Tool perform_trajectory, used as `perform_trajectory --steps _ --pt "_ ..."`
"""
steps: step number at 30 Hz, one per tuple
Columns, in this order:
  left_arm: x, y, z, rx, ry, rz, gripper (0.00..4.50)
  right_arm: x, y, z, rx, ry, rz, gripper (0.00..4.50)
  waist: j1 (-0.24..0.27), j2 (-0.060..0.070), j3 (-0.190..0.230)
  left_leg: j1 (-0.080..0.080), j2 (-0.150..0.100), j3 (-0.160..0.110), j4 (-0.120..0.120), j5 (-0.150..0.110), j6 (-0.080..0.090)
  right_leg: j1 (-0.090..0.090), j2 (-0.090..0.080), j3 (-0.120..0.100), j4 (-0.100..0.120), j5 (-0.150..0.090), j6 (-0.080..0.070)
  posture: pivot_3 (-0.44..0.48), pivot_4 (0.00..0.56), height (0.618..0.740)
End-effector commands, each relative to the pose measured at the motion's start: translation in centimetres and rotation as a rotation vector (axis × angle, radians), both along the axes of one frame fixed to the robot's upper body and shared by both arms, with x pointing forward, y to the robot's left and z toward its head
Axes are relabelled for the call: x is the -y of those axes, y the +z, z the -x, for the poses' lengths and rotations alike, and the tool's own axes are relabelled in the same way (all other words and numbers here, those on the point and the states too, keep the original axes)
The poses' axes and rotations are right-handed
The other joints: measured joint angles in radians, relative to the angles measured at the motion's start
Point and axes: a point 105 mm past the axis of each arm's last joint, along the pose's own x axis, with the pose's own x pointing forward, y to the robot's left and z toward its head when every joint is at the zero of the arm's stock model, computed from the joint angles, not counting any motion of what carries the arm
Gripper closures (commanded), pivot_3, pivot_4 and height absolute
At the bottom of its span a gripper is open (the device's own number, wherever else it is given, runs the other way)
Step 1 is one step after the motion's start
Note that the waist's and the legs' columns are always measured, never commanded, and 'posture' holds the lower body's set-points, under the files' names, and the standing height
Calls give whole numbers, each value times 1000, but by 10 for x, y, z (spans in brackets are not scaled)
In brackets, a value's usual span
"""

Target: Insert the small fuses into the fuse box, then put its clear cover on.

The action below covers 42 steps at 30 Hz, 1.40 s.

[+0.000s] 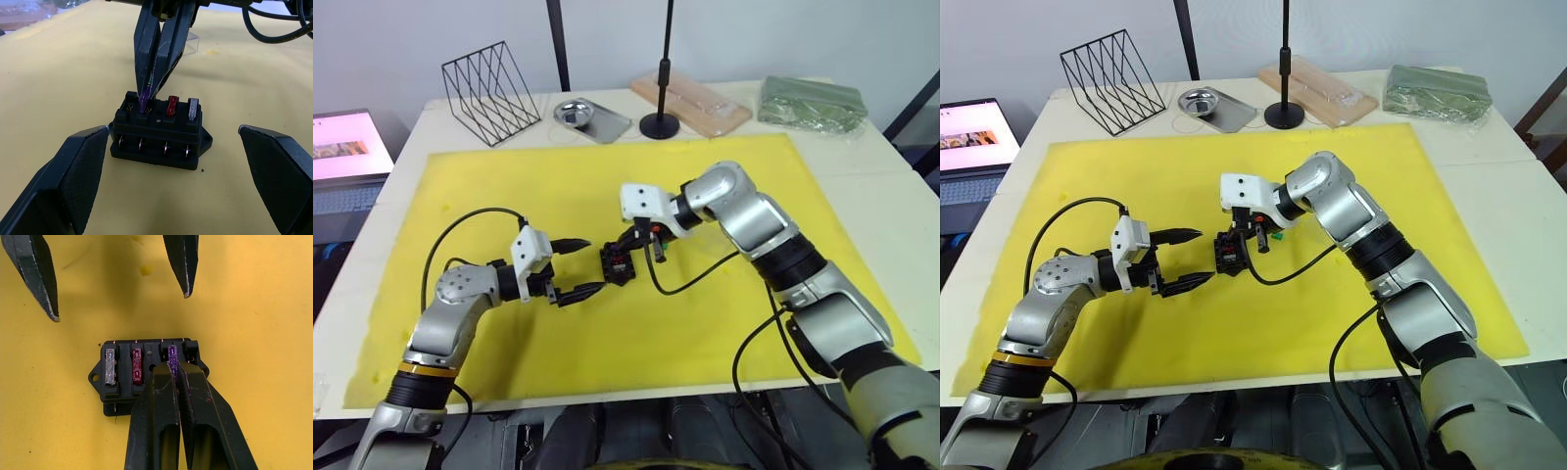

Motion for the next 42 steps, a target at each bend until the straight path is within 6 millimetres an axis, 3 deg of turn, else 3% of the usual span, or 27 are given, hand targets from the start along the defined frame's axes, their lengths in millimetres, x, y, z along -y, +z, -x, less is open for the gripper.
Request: perform_trajectory --steps 1,27,42 --pt "-2 8 1 44 0 2 0 -5 5 3 15 24 -13 4471 0 0 0 0 0 0 0 0 0 0 0 0 0 0 0 0 150 740" --pt "-1 8 0 48 -5 -1 0 -6 16 6 3 27 -47 4471 0 0 0 0 0 0 0 0 0 0 0 0 0 0 0 0 150 740" --pt "-2 8 0 45 0 -6 0 -5 4 2 19 35 -9 4471 -1 0 0 0 0 0 0 0 0 0 0 0 0 0 0 0 150 740"
